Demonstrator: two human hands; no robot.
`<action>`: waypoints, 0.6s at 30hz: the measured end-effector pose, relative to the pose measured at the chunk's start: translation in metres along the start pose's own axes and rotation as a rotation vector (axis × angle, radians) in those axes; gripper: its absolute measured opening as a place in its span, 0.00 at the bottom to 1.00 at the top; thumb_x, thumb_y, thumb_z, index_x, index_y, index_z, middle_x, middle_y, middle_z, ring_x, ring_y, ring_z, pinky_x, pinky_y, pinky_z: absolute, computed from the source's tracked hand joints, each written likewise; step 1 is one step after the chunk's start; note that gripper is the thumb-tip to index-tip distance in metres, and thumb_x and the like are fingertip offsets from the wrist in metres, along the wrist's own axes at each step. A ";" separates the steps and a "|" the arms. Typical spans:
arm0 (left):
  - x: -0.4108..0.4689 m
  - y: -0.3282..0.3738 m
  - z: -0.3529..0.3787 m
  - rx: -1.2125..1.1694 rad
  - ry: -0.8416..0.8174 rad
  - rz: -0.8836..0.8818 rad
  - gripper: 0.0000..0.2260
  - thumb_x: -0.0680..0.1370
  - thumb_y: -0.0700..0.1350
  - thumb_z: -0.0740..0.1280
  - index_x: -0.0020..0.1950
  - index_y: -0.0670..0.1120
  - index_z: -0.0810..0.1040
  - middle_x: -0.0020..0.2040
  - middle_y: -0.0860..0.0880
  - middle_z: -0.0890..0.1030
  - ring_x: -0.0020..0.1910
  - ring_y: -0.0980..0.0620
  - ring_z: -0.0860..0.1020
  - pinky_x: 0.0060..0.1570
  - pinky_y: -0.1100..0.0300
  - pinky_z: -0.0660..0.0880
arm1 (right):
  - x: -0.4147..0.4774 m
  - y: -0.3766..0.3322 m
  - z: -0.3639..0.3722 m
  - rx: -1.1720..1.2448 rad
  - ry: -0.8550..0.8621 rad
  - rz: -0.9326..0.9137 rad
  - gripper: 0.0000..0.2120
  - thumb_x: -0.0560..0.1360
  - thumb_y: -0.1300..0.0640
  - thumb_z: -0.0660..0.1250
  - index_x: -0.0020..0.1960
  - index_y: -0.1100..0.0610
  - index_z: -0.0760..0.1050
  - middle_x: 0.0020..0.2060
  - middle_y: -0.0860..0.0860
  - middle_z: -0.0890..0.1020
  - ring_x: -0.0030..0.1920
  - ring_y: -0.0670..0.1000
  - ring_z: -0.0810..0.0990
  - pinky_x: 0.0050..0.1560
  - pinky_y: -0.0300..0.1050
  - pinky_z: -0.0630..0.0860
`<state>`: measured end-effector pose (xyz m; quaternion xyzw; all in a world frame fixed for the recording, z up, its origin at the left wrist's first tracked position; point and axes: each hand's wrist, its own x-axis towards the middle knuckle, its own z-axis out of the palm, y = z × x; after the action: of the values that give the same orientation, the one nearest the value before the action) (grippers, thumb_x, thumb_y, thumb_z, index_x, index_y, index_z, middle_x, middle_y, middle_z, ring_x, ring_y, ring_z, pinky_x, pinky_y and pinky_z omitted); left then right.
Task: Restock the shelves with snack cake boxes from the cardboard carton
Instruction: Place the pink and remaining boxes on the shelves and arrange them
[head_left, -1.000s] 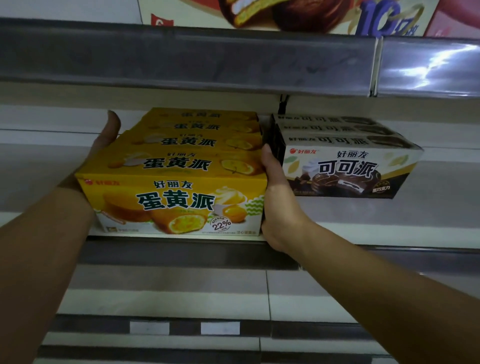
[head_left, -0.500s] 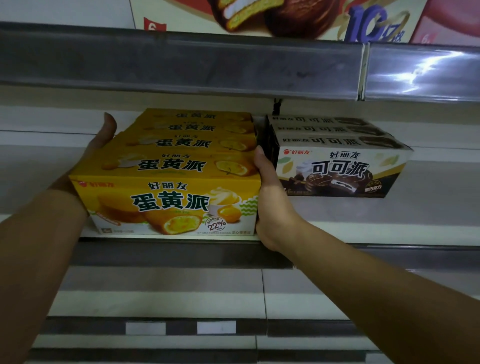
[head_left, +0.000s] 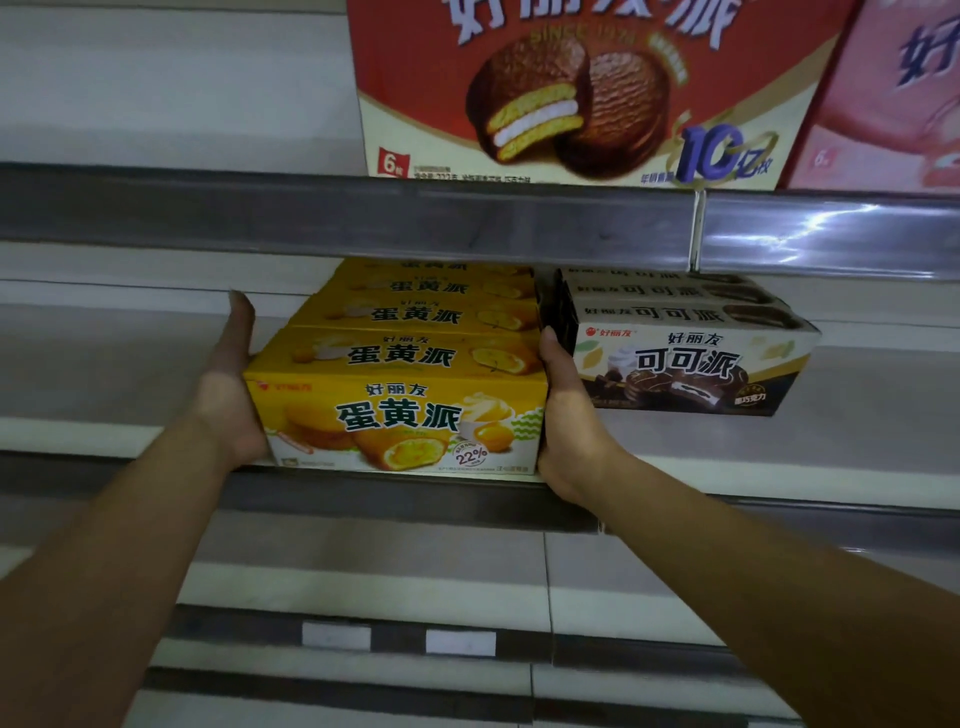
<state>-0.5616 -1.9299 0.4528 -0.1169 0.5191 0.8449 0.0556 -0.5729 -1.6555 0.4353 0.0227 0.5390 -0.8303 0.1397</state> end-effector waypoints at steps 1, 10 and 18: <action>-0.009 -0.001 0.007 0.059 0.000 0.005 0.40 0.70 0.78 0.53 0.55 0.48 0.88 0.60 0.41 0.84 0.58 0.39 0.84 0.46 0.39 0.83 | -0.003 -0.001 0.002 -0.008 0.016 -0.019 0.27 0.79 0.33 0.58 0.69 0.49 0.76 0.56 0.57 0.86 0.59 0.60 0.84 0.69 0.64 0.73; -0.016 -0.003 0.001 -0.013 0.180 0.133 0.44 0.75 0.77 0.51 0.80 0.49 0.64 0.69 0.42 0.79 0.62 0.39 0.82 0.61 0.38 0.76 | -0.004 0.001 0.000 0.012 0.054 -0.009 0.24 0.80 0.34 0.59 0.64 0.49 0.78 0.55 0.56 0.87 0.58 0.60 0.84 0.70 0.64 0.73; -0.004 -0.010 0.017 0.033 0.213 0.209 0.42 0.74 0.78 0.49 0.73 0.50 0.75 0.61 0.42 0.84 0.59 0.40 0.84 0.63 0.39 0.76 | 0.004 0.003 -0.001 -0.015 0.057 -0.026 0.20 0.79 0.34 0.59 0.58 0.45 0.80 0.53 0.52 0.88 0.59 0.57 0.84 0.72 0.61 0.70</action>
<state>-0.5583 -1.9102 0.4526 -0.1502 0.5454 0.8201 -0.0862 -0.5759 -1.6562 0.4310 0.0382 0.5490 -0.8271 0.1139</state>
